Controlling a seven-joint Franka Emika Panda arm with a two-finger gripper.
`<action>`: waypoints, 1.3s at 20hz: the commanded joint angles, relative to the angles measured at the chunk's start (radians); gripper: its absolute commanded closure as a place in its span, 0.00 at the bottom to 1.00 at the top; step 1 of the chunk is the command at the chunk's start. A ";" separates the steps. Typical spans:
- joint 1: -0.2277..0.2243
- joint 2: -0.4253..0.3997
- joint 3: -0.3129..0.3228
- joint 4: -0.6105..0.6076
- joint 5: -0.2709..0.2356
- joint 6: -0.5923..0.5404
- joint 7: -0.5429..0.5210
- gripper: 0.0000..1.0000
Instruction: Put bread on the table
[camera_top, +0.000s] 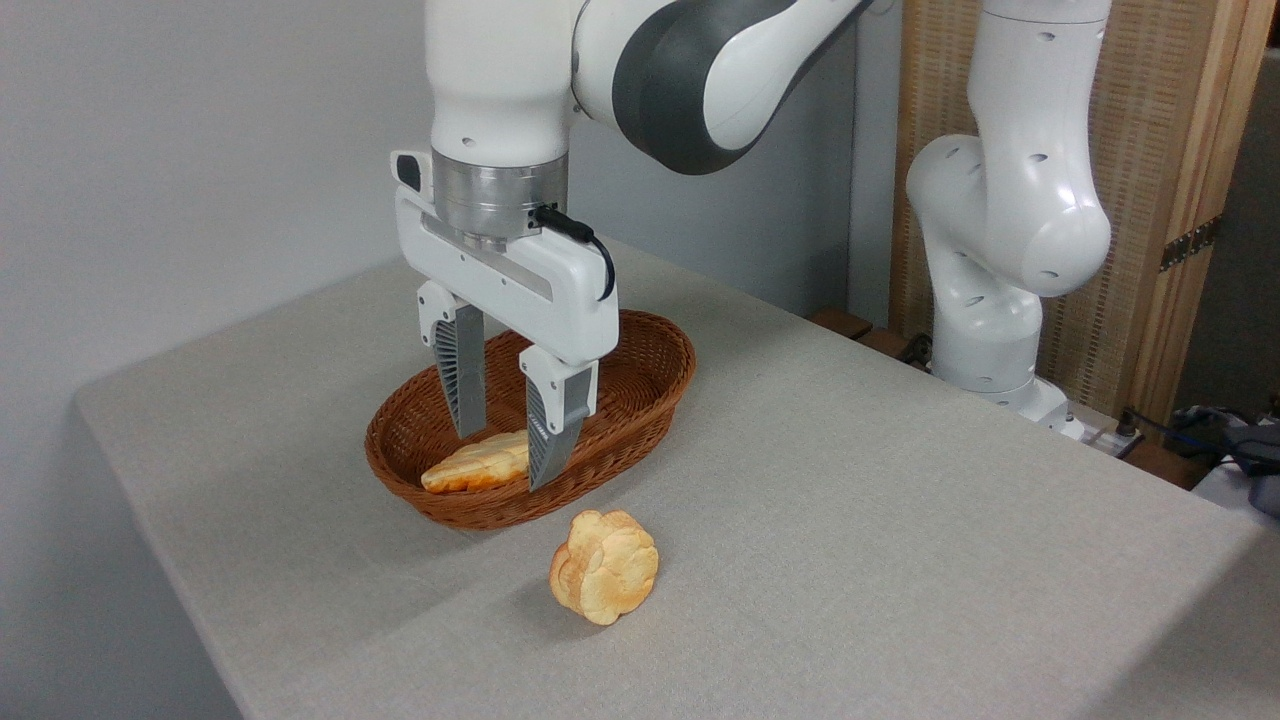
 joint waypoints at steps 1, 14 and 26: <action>-0.062 0.031 -0.022 0.005 -0.038 0.044 -0.020 0.00; -0.061 0.061 -0.024 0.005 -0.032 0.082 -0.025 0.00; -0.063 0.130 -0.076 0.005 -0.035 0.180 -0.028 0.19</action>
